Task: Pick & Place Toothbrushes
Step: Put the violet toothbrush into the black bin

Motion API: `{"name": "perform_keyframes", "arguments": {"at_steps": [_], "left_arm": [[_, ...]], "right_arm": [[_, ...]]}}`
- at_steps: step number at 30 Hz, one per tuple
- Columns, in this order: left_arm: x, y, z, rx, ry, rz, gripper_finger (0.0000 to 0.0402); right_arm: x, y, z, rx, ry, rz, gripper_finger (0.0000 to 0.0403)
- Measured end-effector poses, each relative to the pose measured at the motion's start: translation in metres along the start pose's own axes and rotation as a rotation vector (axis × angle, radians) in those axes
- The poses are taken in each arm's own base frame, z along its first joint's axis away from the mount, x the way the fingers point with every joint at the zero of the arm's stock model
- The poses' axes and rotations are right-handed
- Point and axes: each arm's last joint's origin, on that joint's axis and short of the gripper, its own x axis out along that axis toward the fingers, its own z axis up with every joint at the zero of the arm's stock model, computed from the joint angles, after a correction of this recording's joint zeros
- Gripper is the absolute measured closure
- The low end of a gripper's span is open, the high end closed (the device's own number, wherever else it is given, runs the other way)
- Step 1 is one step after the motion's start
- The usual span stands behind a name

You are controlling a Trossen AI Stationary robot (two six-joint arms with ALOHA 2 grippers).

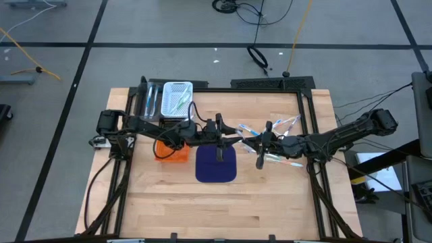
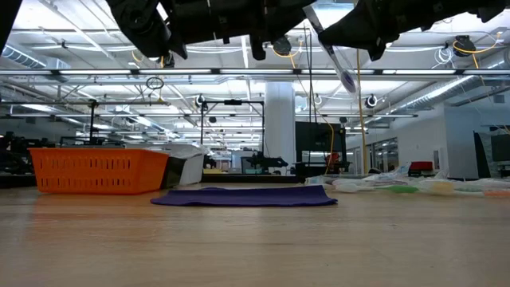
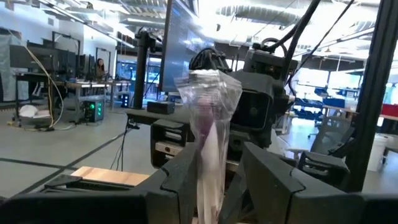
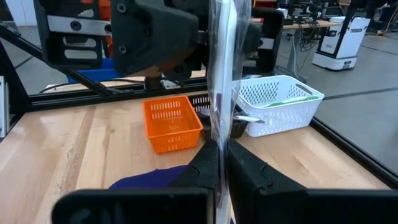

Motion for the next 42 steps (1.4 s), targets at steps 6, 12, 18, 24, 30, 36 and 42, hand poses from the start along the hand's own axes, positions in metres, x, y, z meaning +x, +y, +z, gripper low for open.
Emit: {"name": "perform_keyframes", "arguments": {"at_steps": [6, 12, 18, 24, 30, 36, 42], "left_arm": [[0.003, 0.000, -0.003, 0.001, 0.066, 0.007, 0.0295], [0.004, 0.000, -0.002, 0.015, 0.062, 0.007, 0.0386], [0.004, 0.000, -0.003, 0.012, 0.064, 0.006, 0.0391], [0.004, 0.000, -0.003, 0.013, 0.071, 0.007, 0.0392], [0.002, 0.001, -0.007, 0.013, 0.137, 0.014, 0.0392], [-0.002, 0.004, 0.001, 0.018, 0.209, 0.053, 0.0392], [-0.022, 0.008, 0.025, 0.054, 0.410, 0.209, 0.0392]], "right_arm": [[0.000, 0.000, 0.000, -0.001, 0.001, 0.000, 0.0395], [0.000, 0.000, 0.000, -0.005, 0.002, 0.005, 0.0395], [0.000, 0.000, 0.000, -0.016, 0.002, 0.003, 0.0383], [0.000, 0.000, 0.000, -0.018, 0.003, 0.000, 0.0339], [0.000, 0.000, -0.003, -0.055, 0.025, -0.006, 0.0292], [0.000, -0.001, -0.007, -0.071, 0.068, -0.011, 0.0254], [-0.001, -0.002, -0.013, -0.052, 0.121, -0.020, 0.0247]]}}
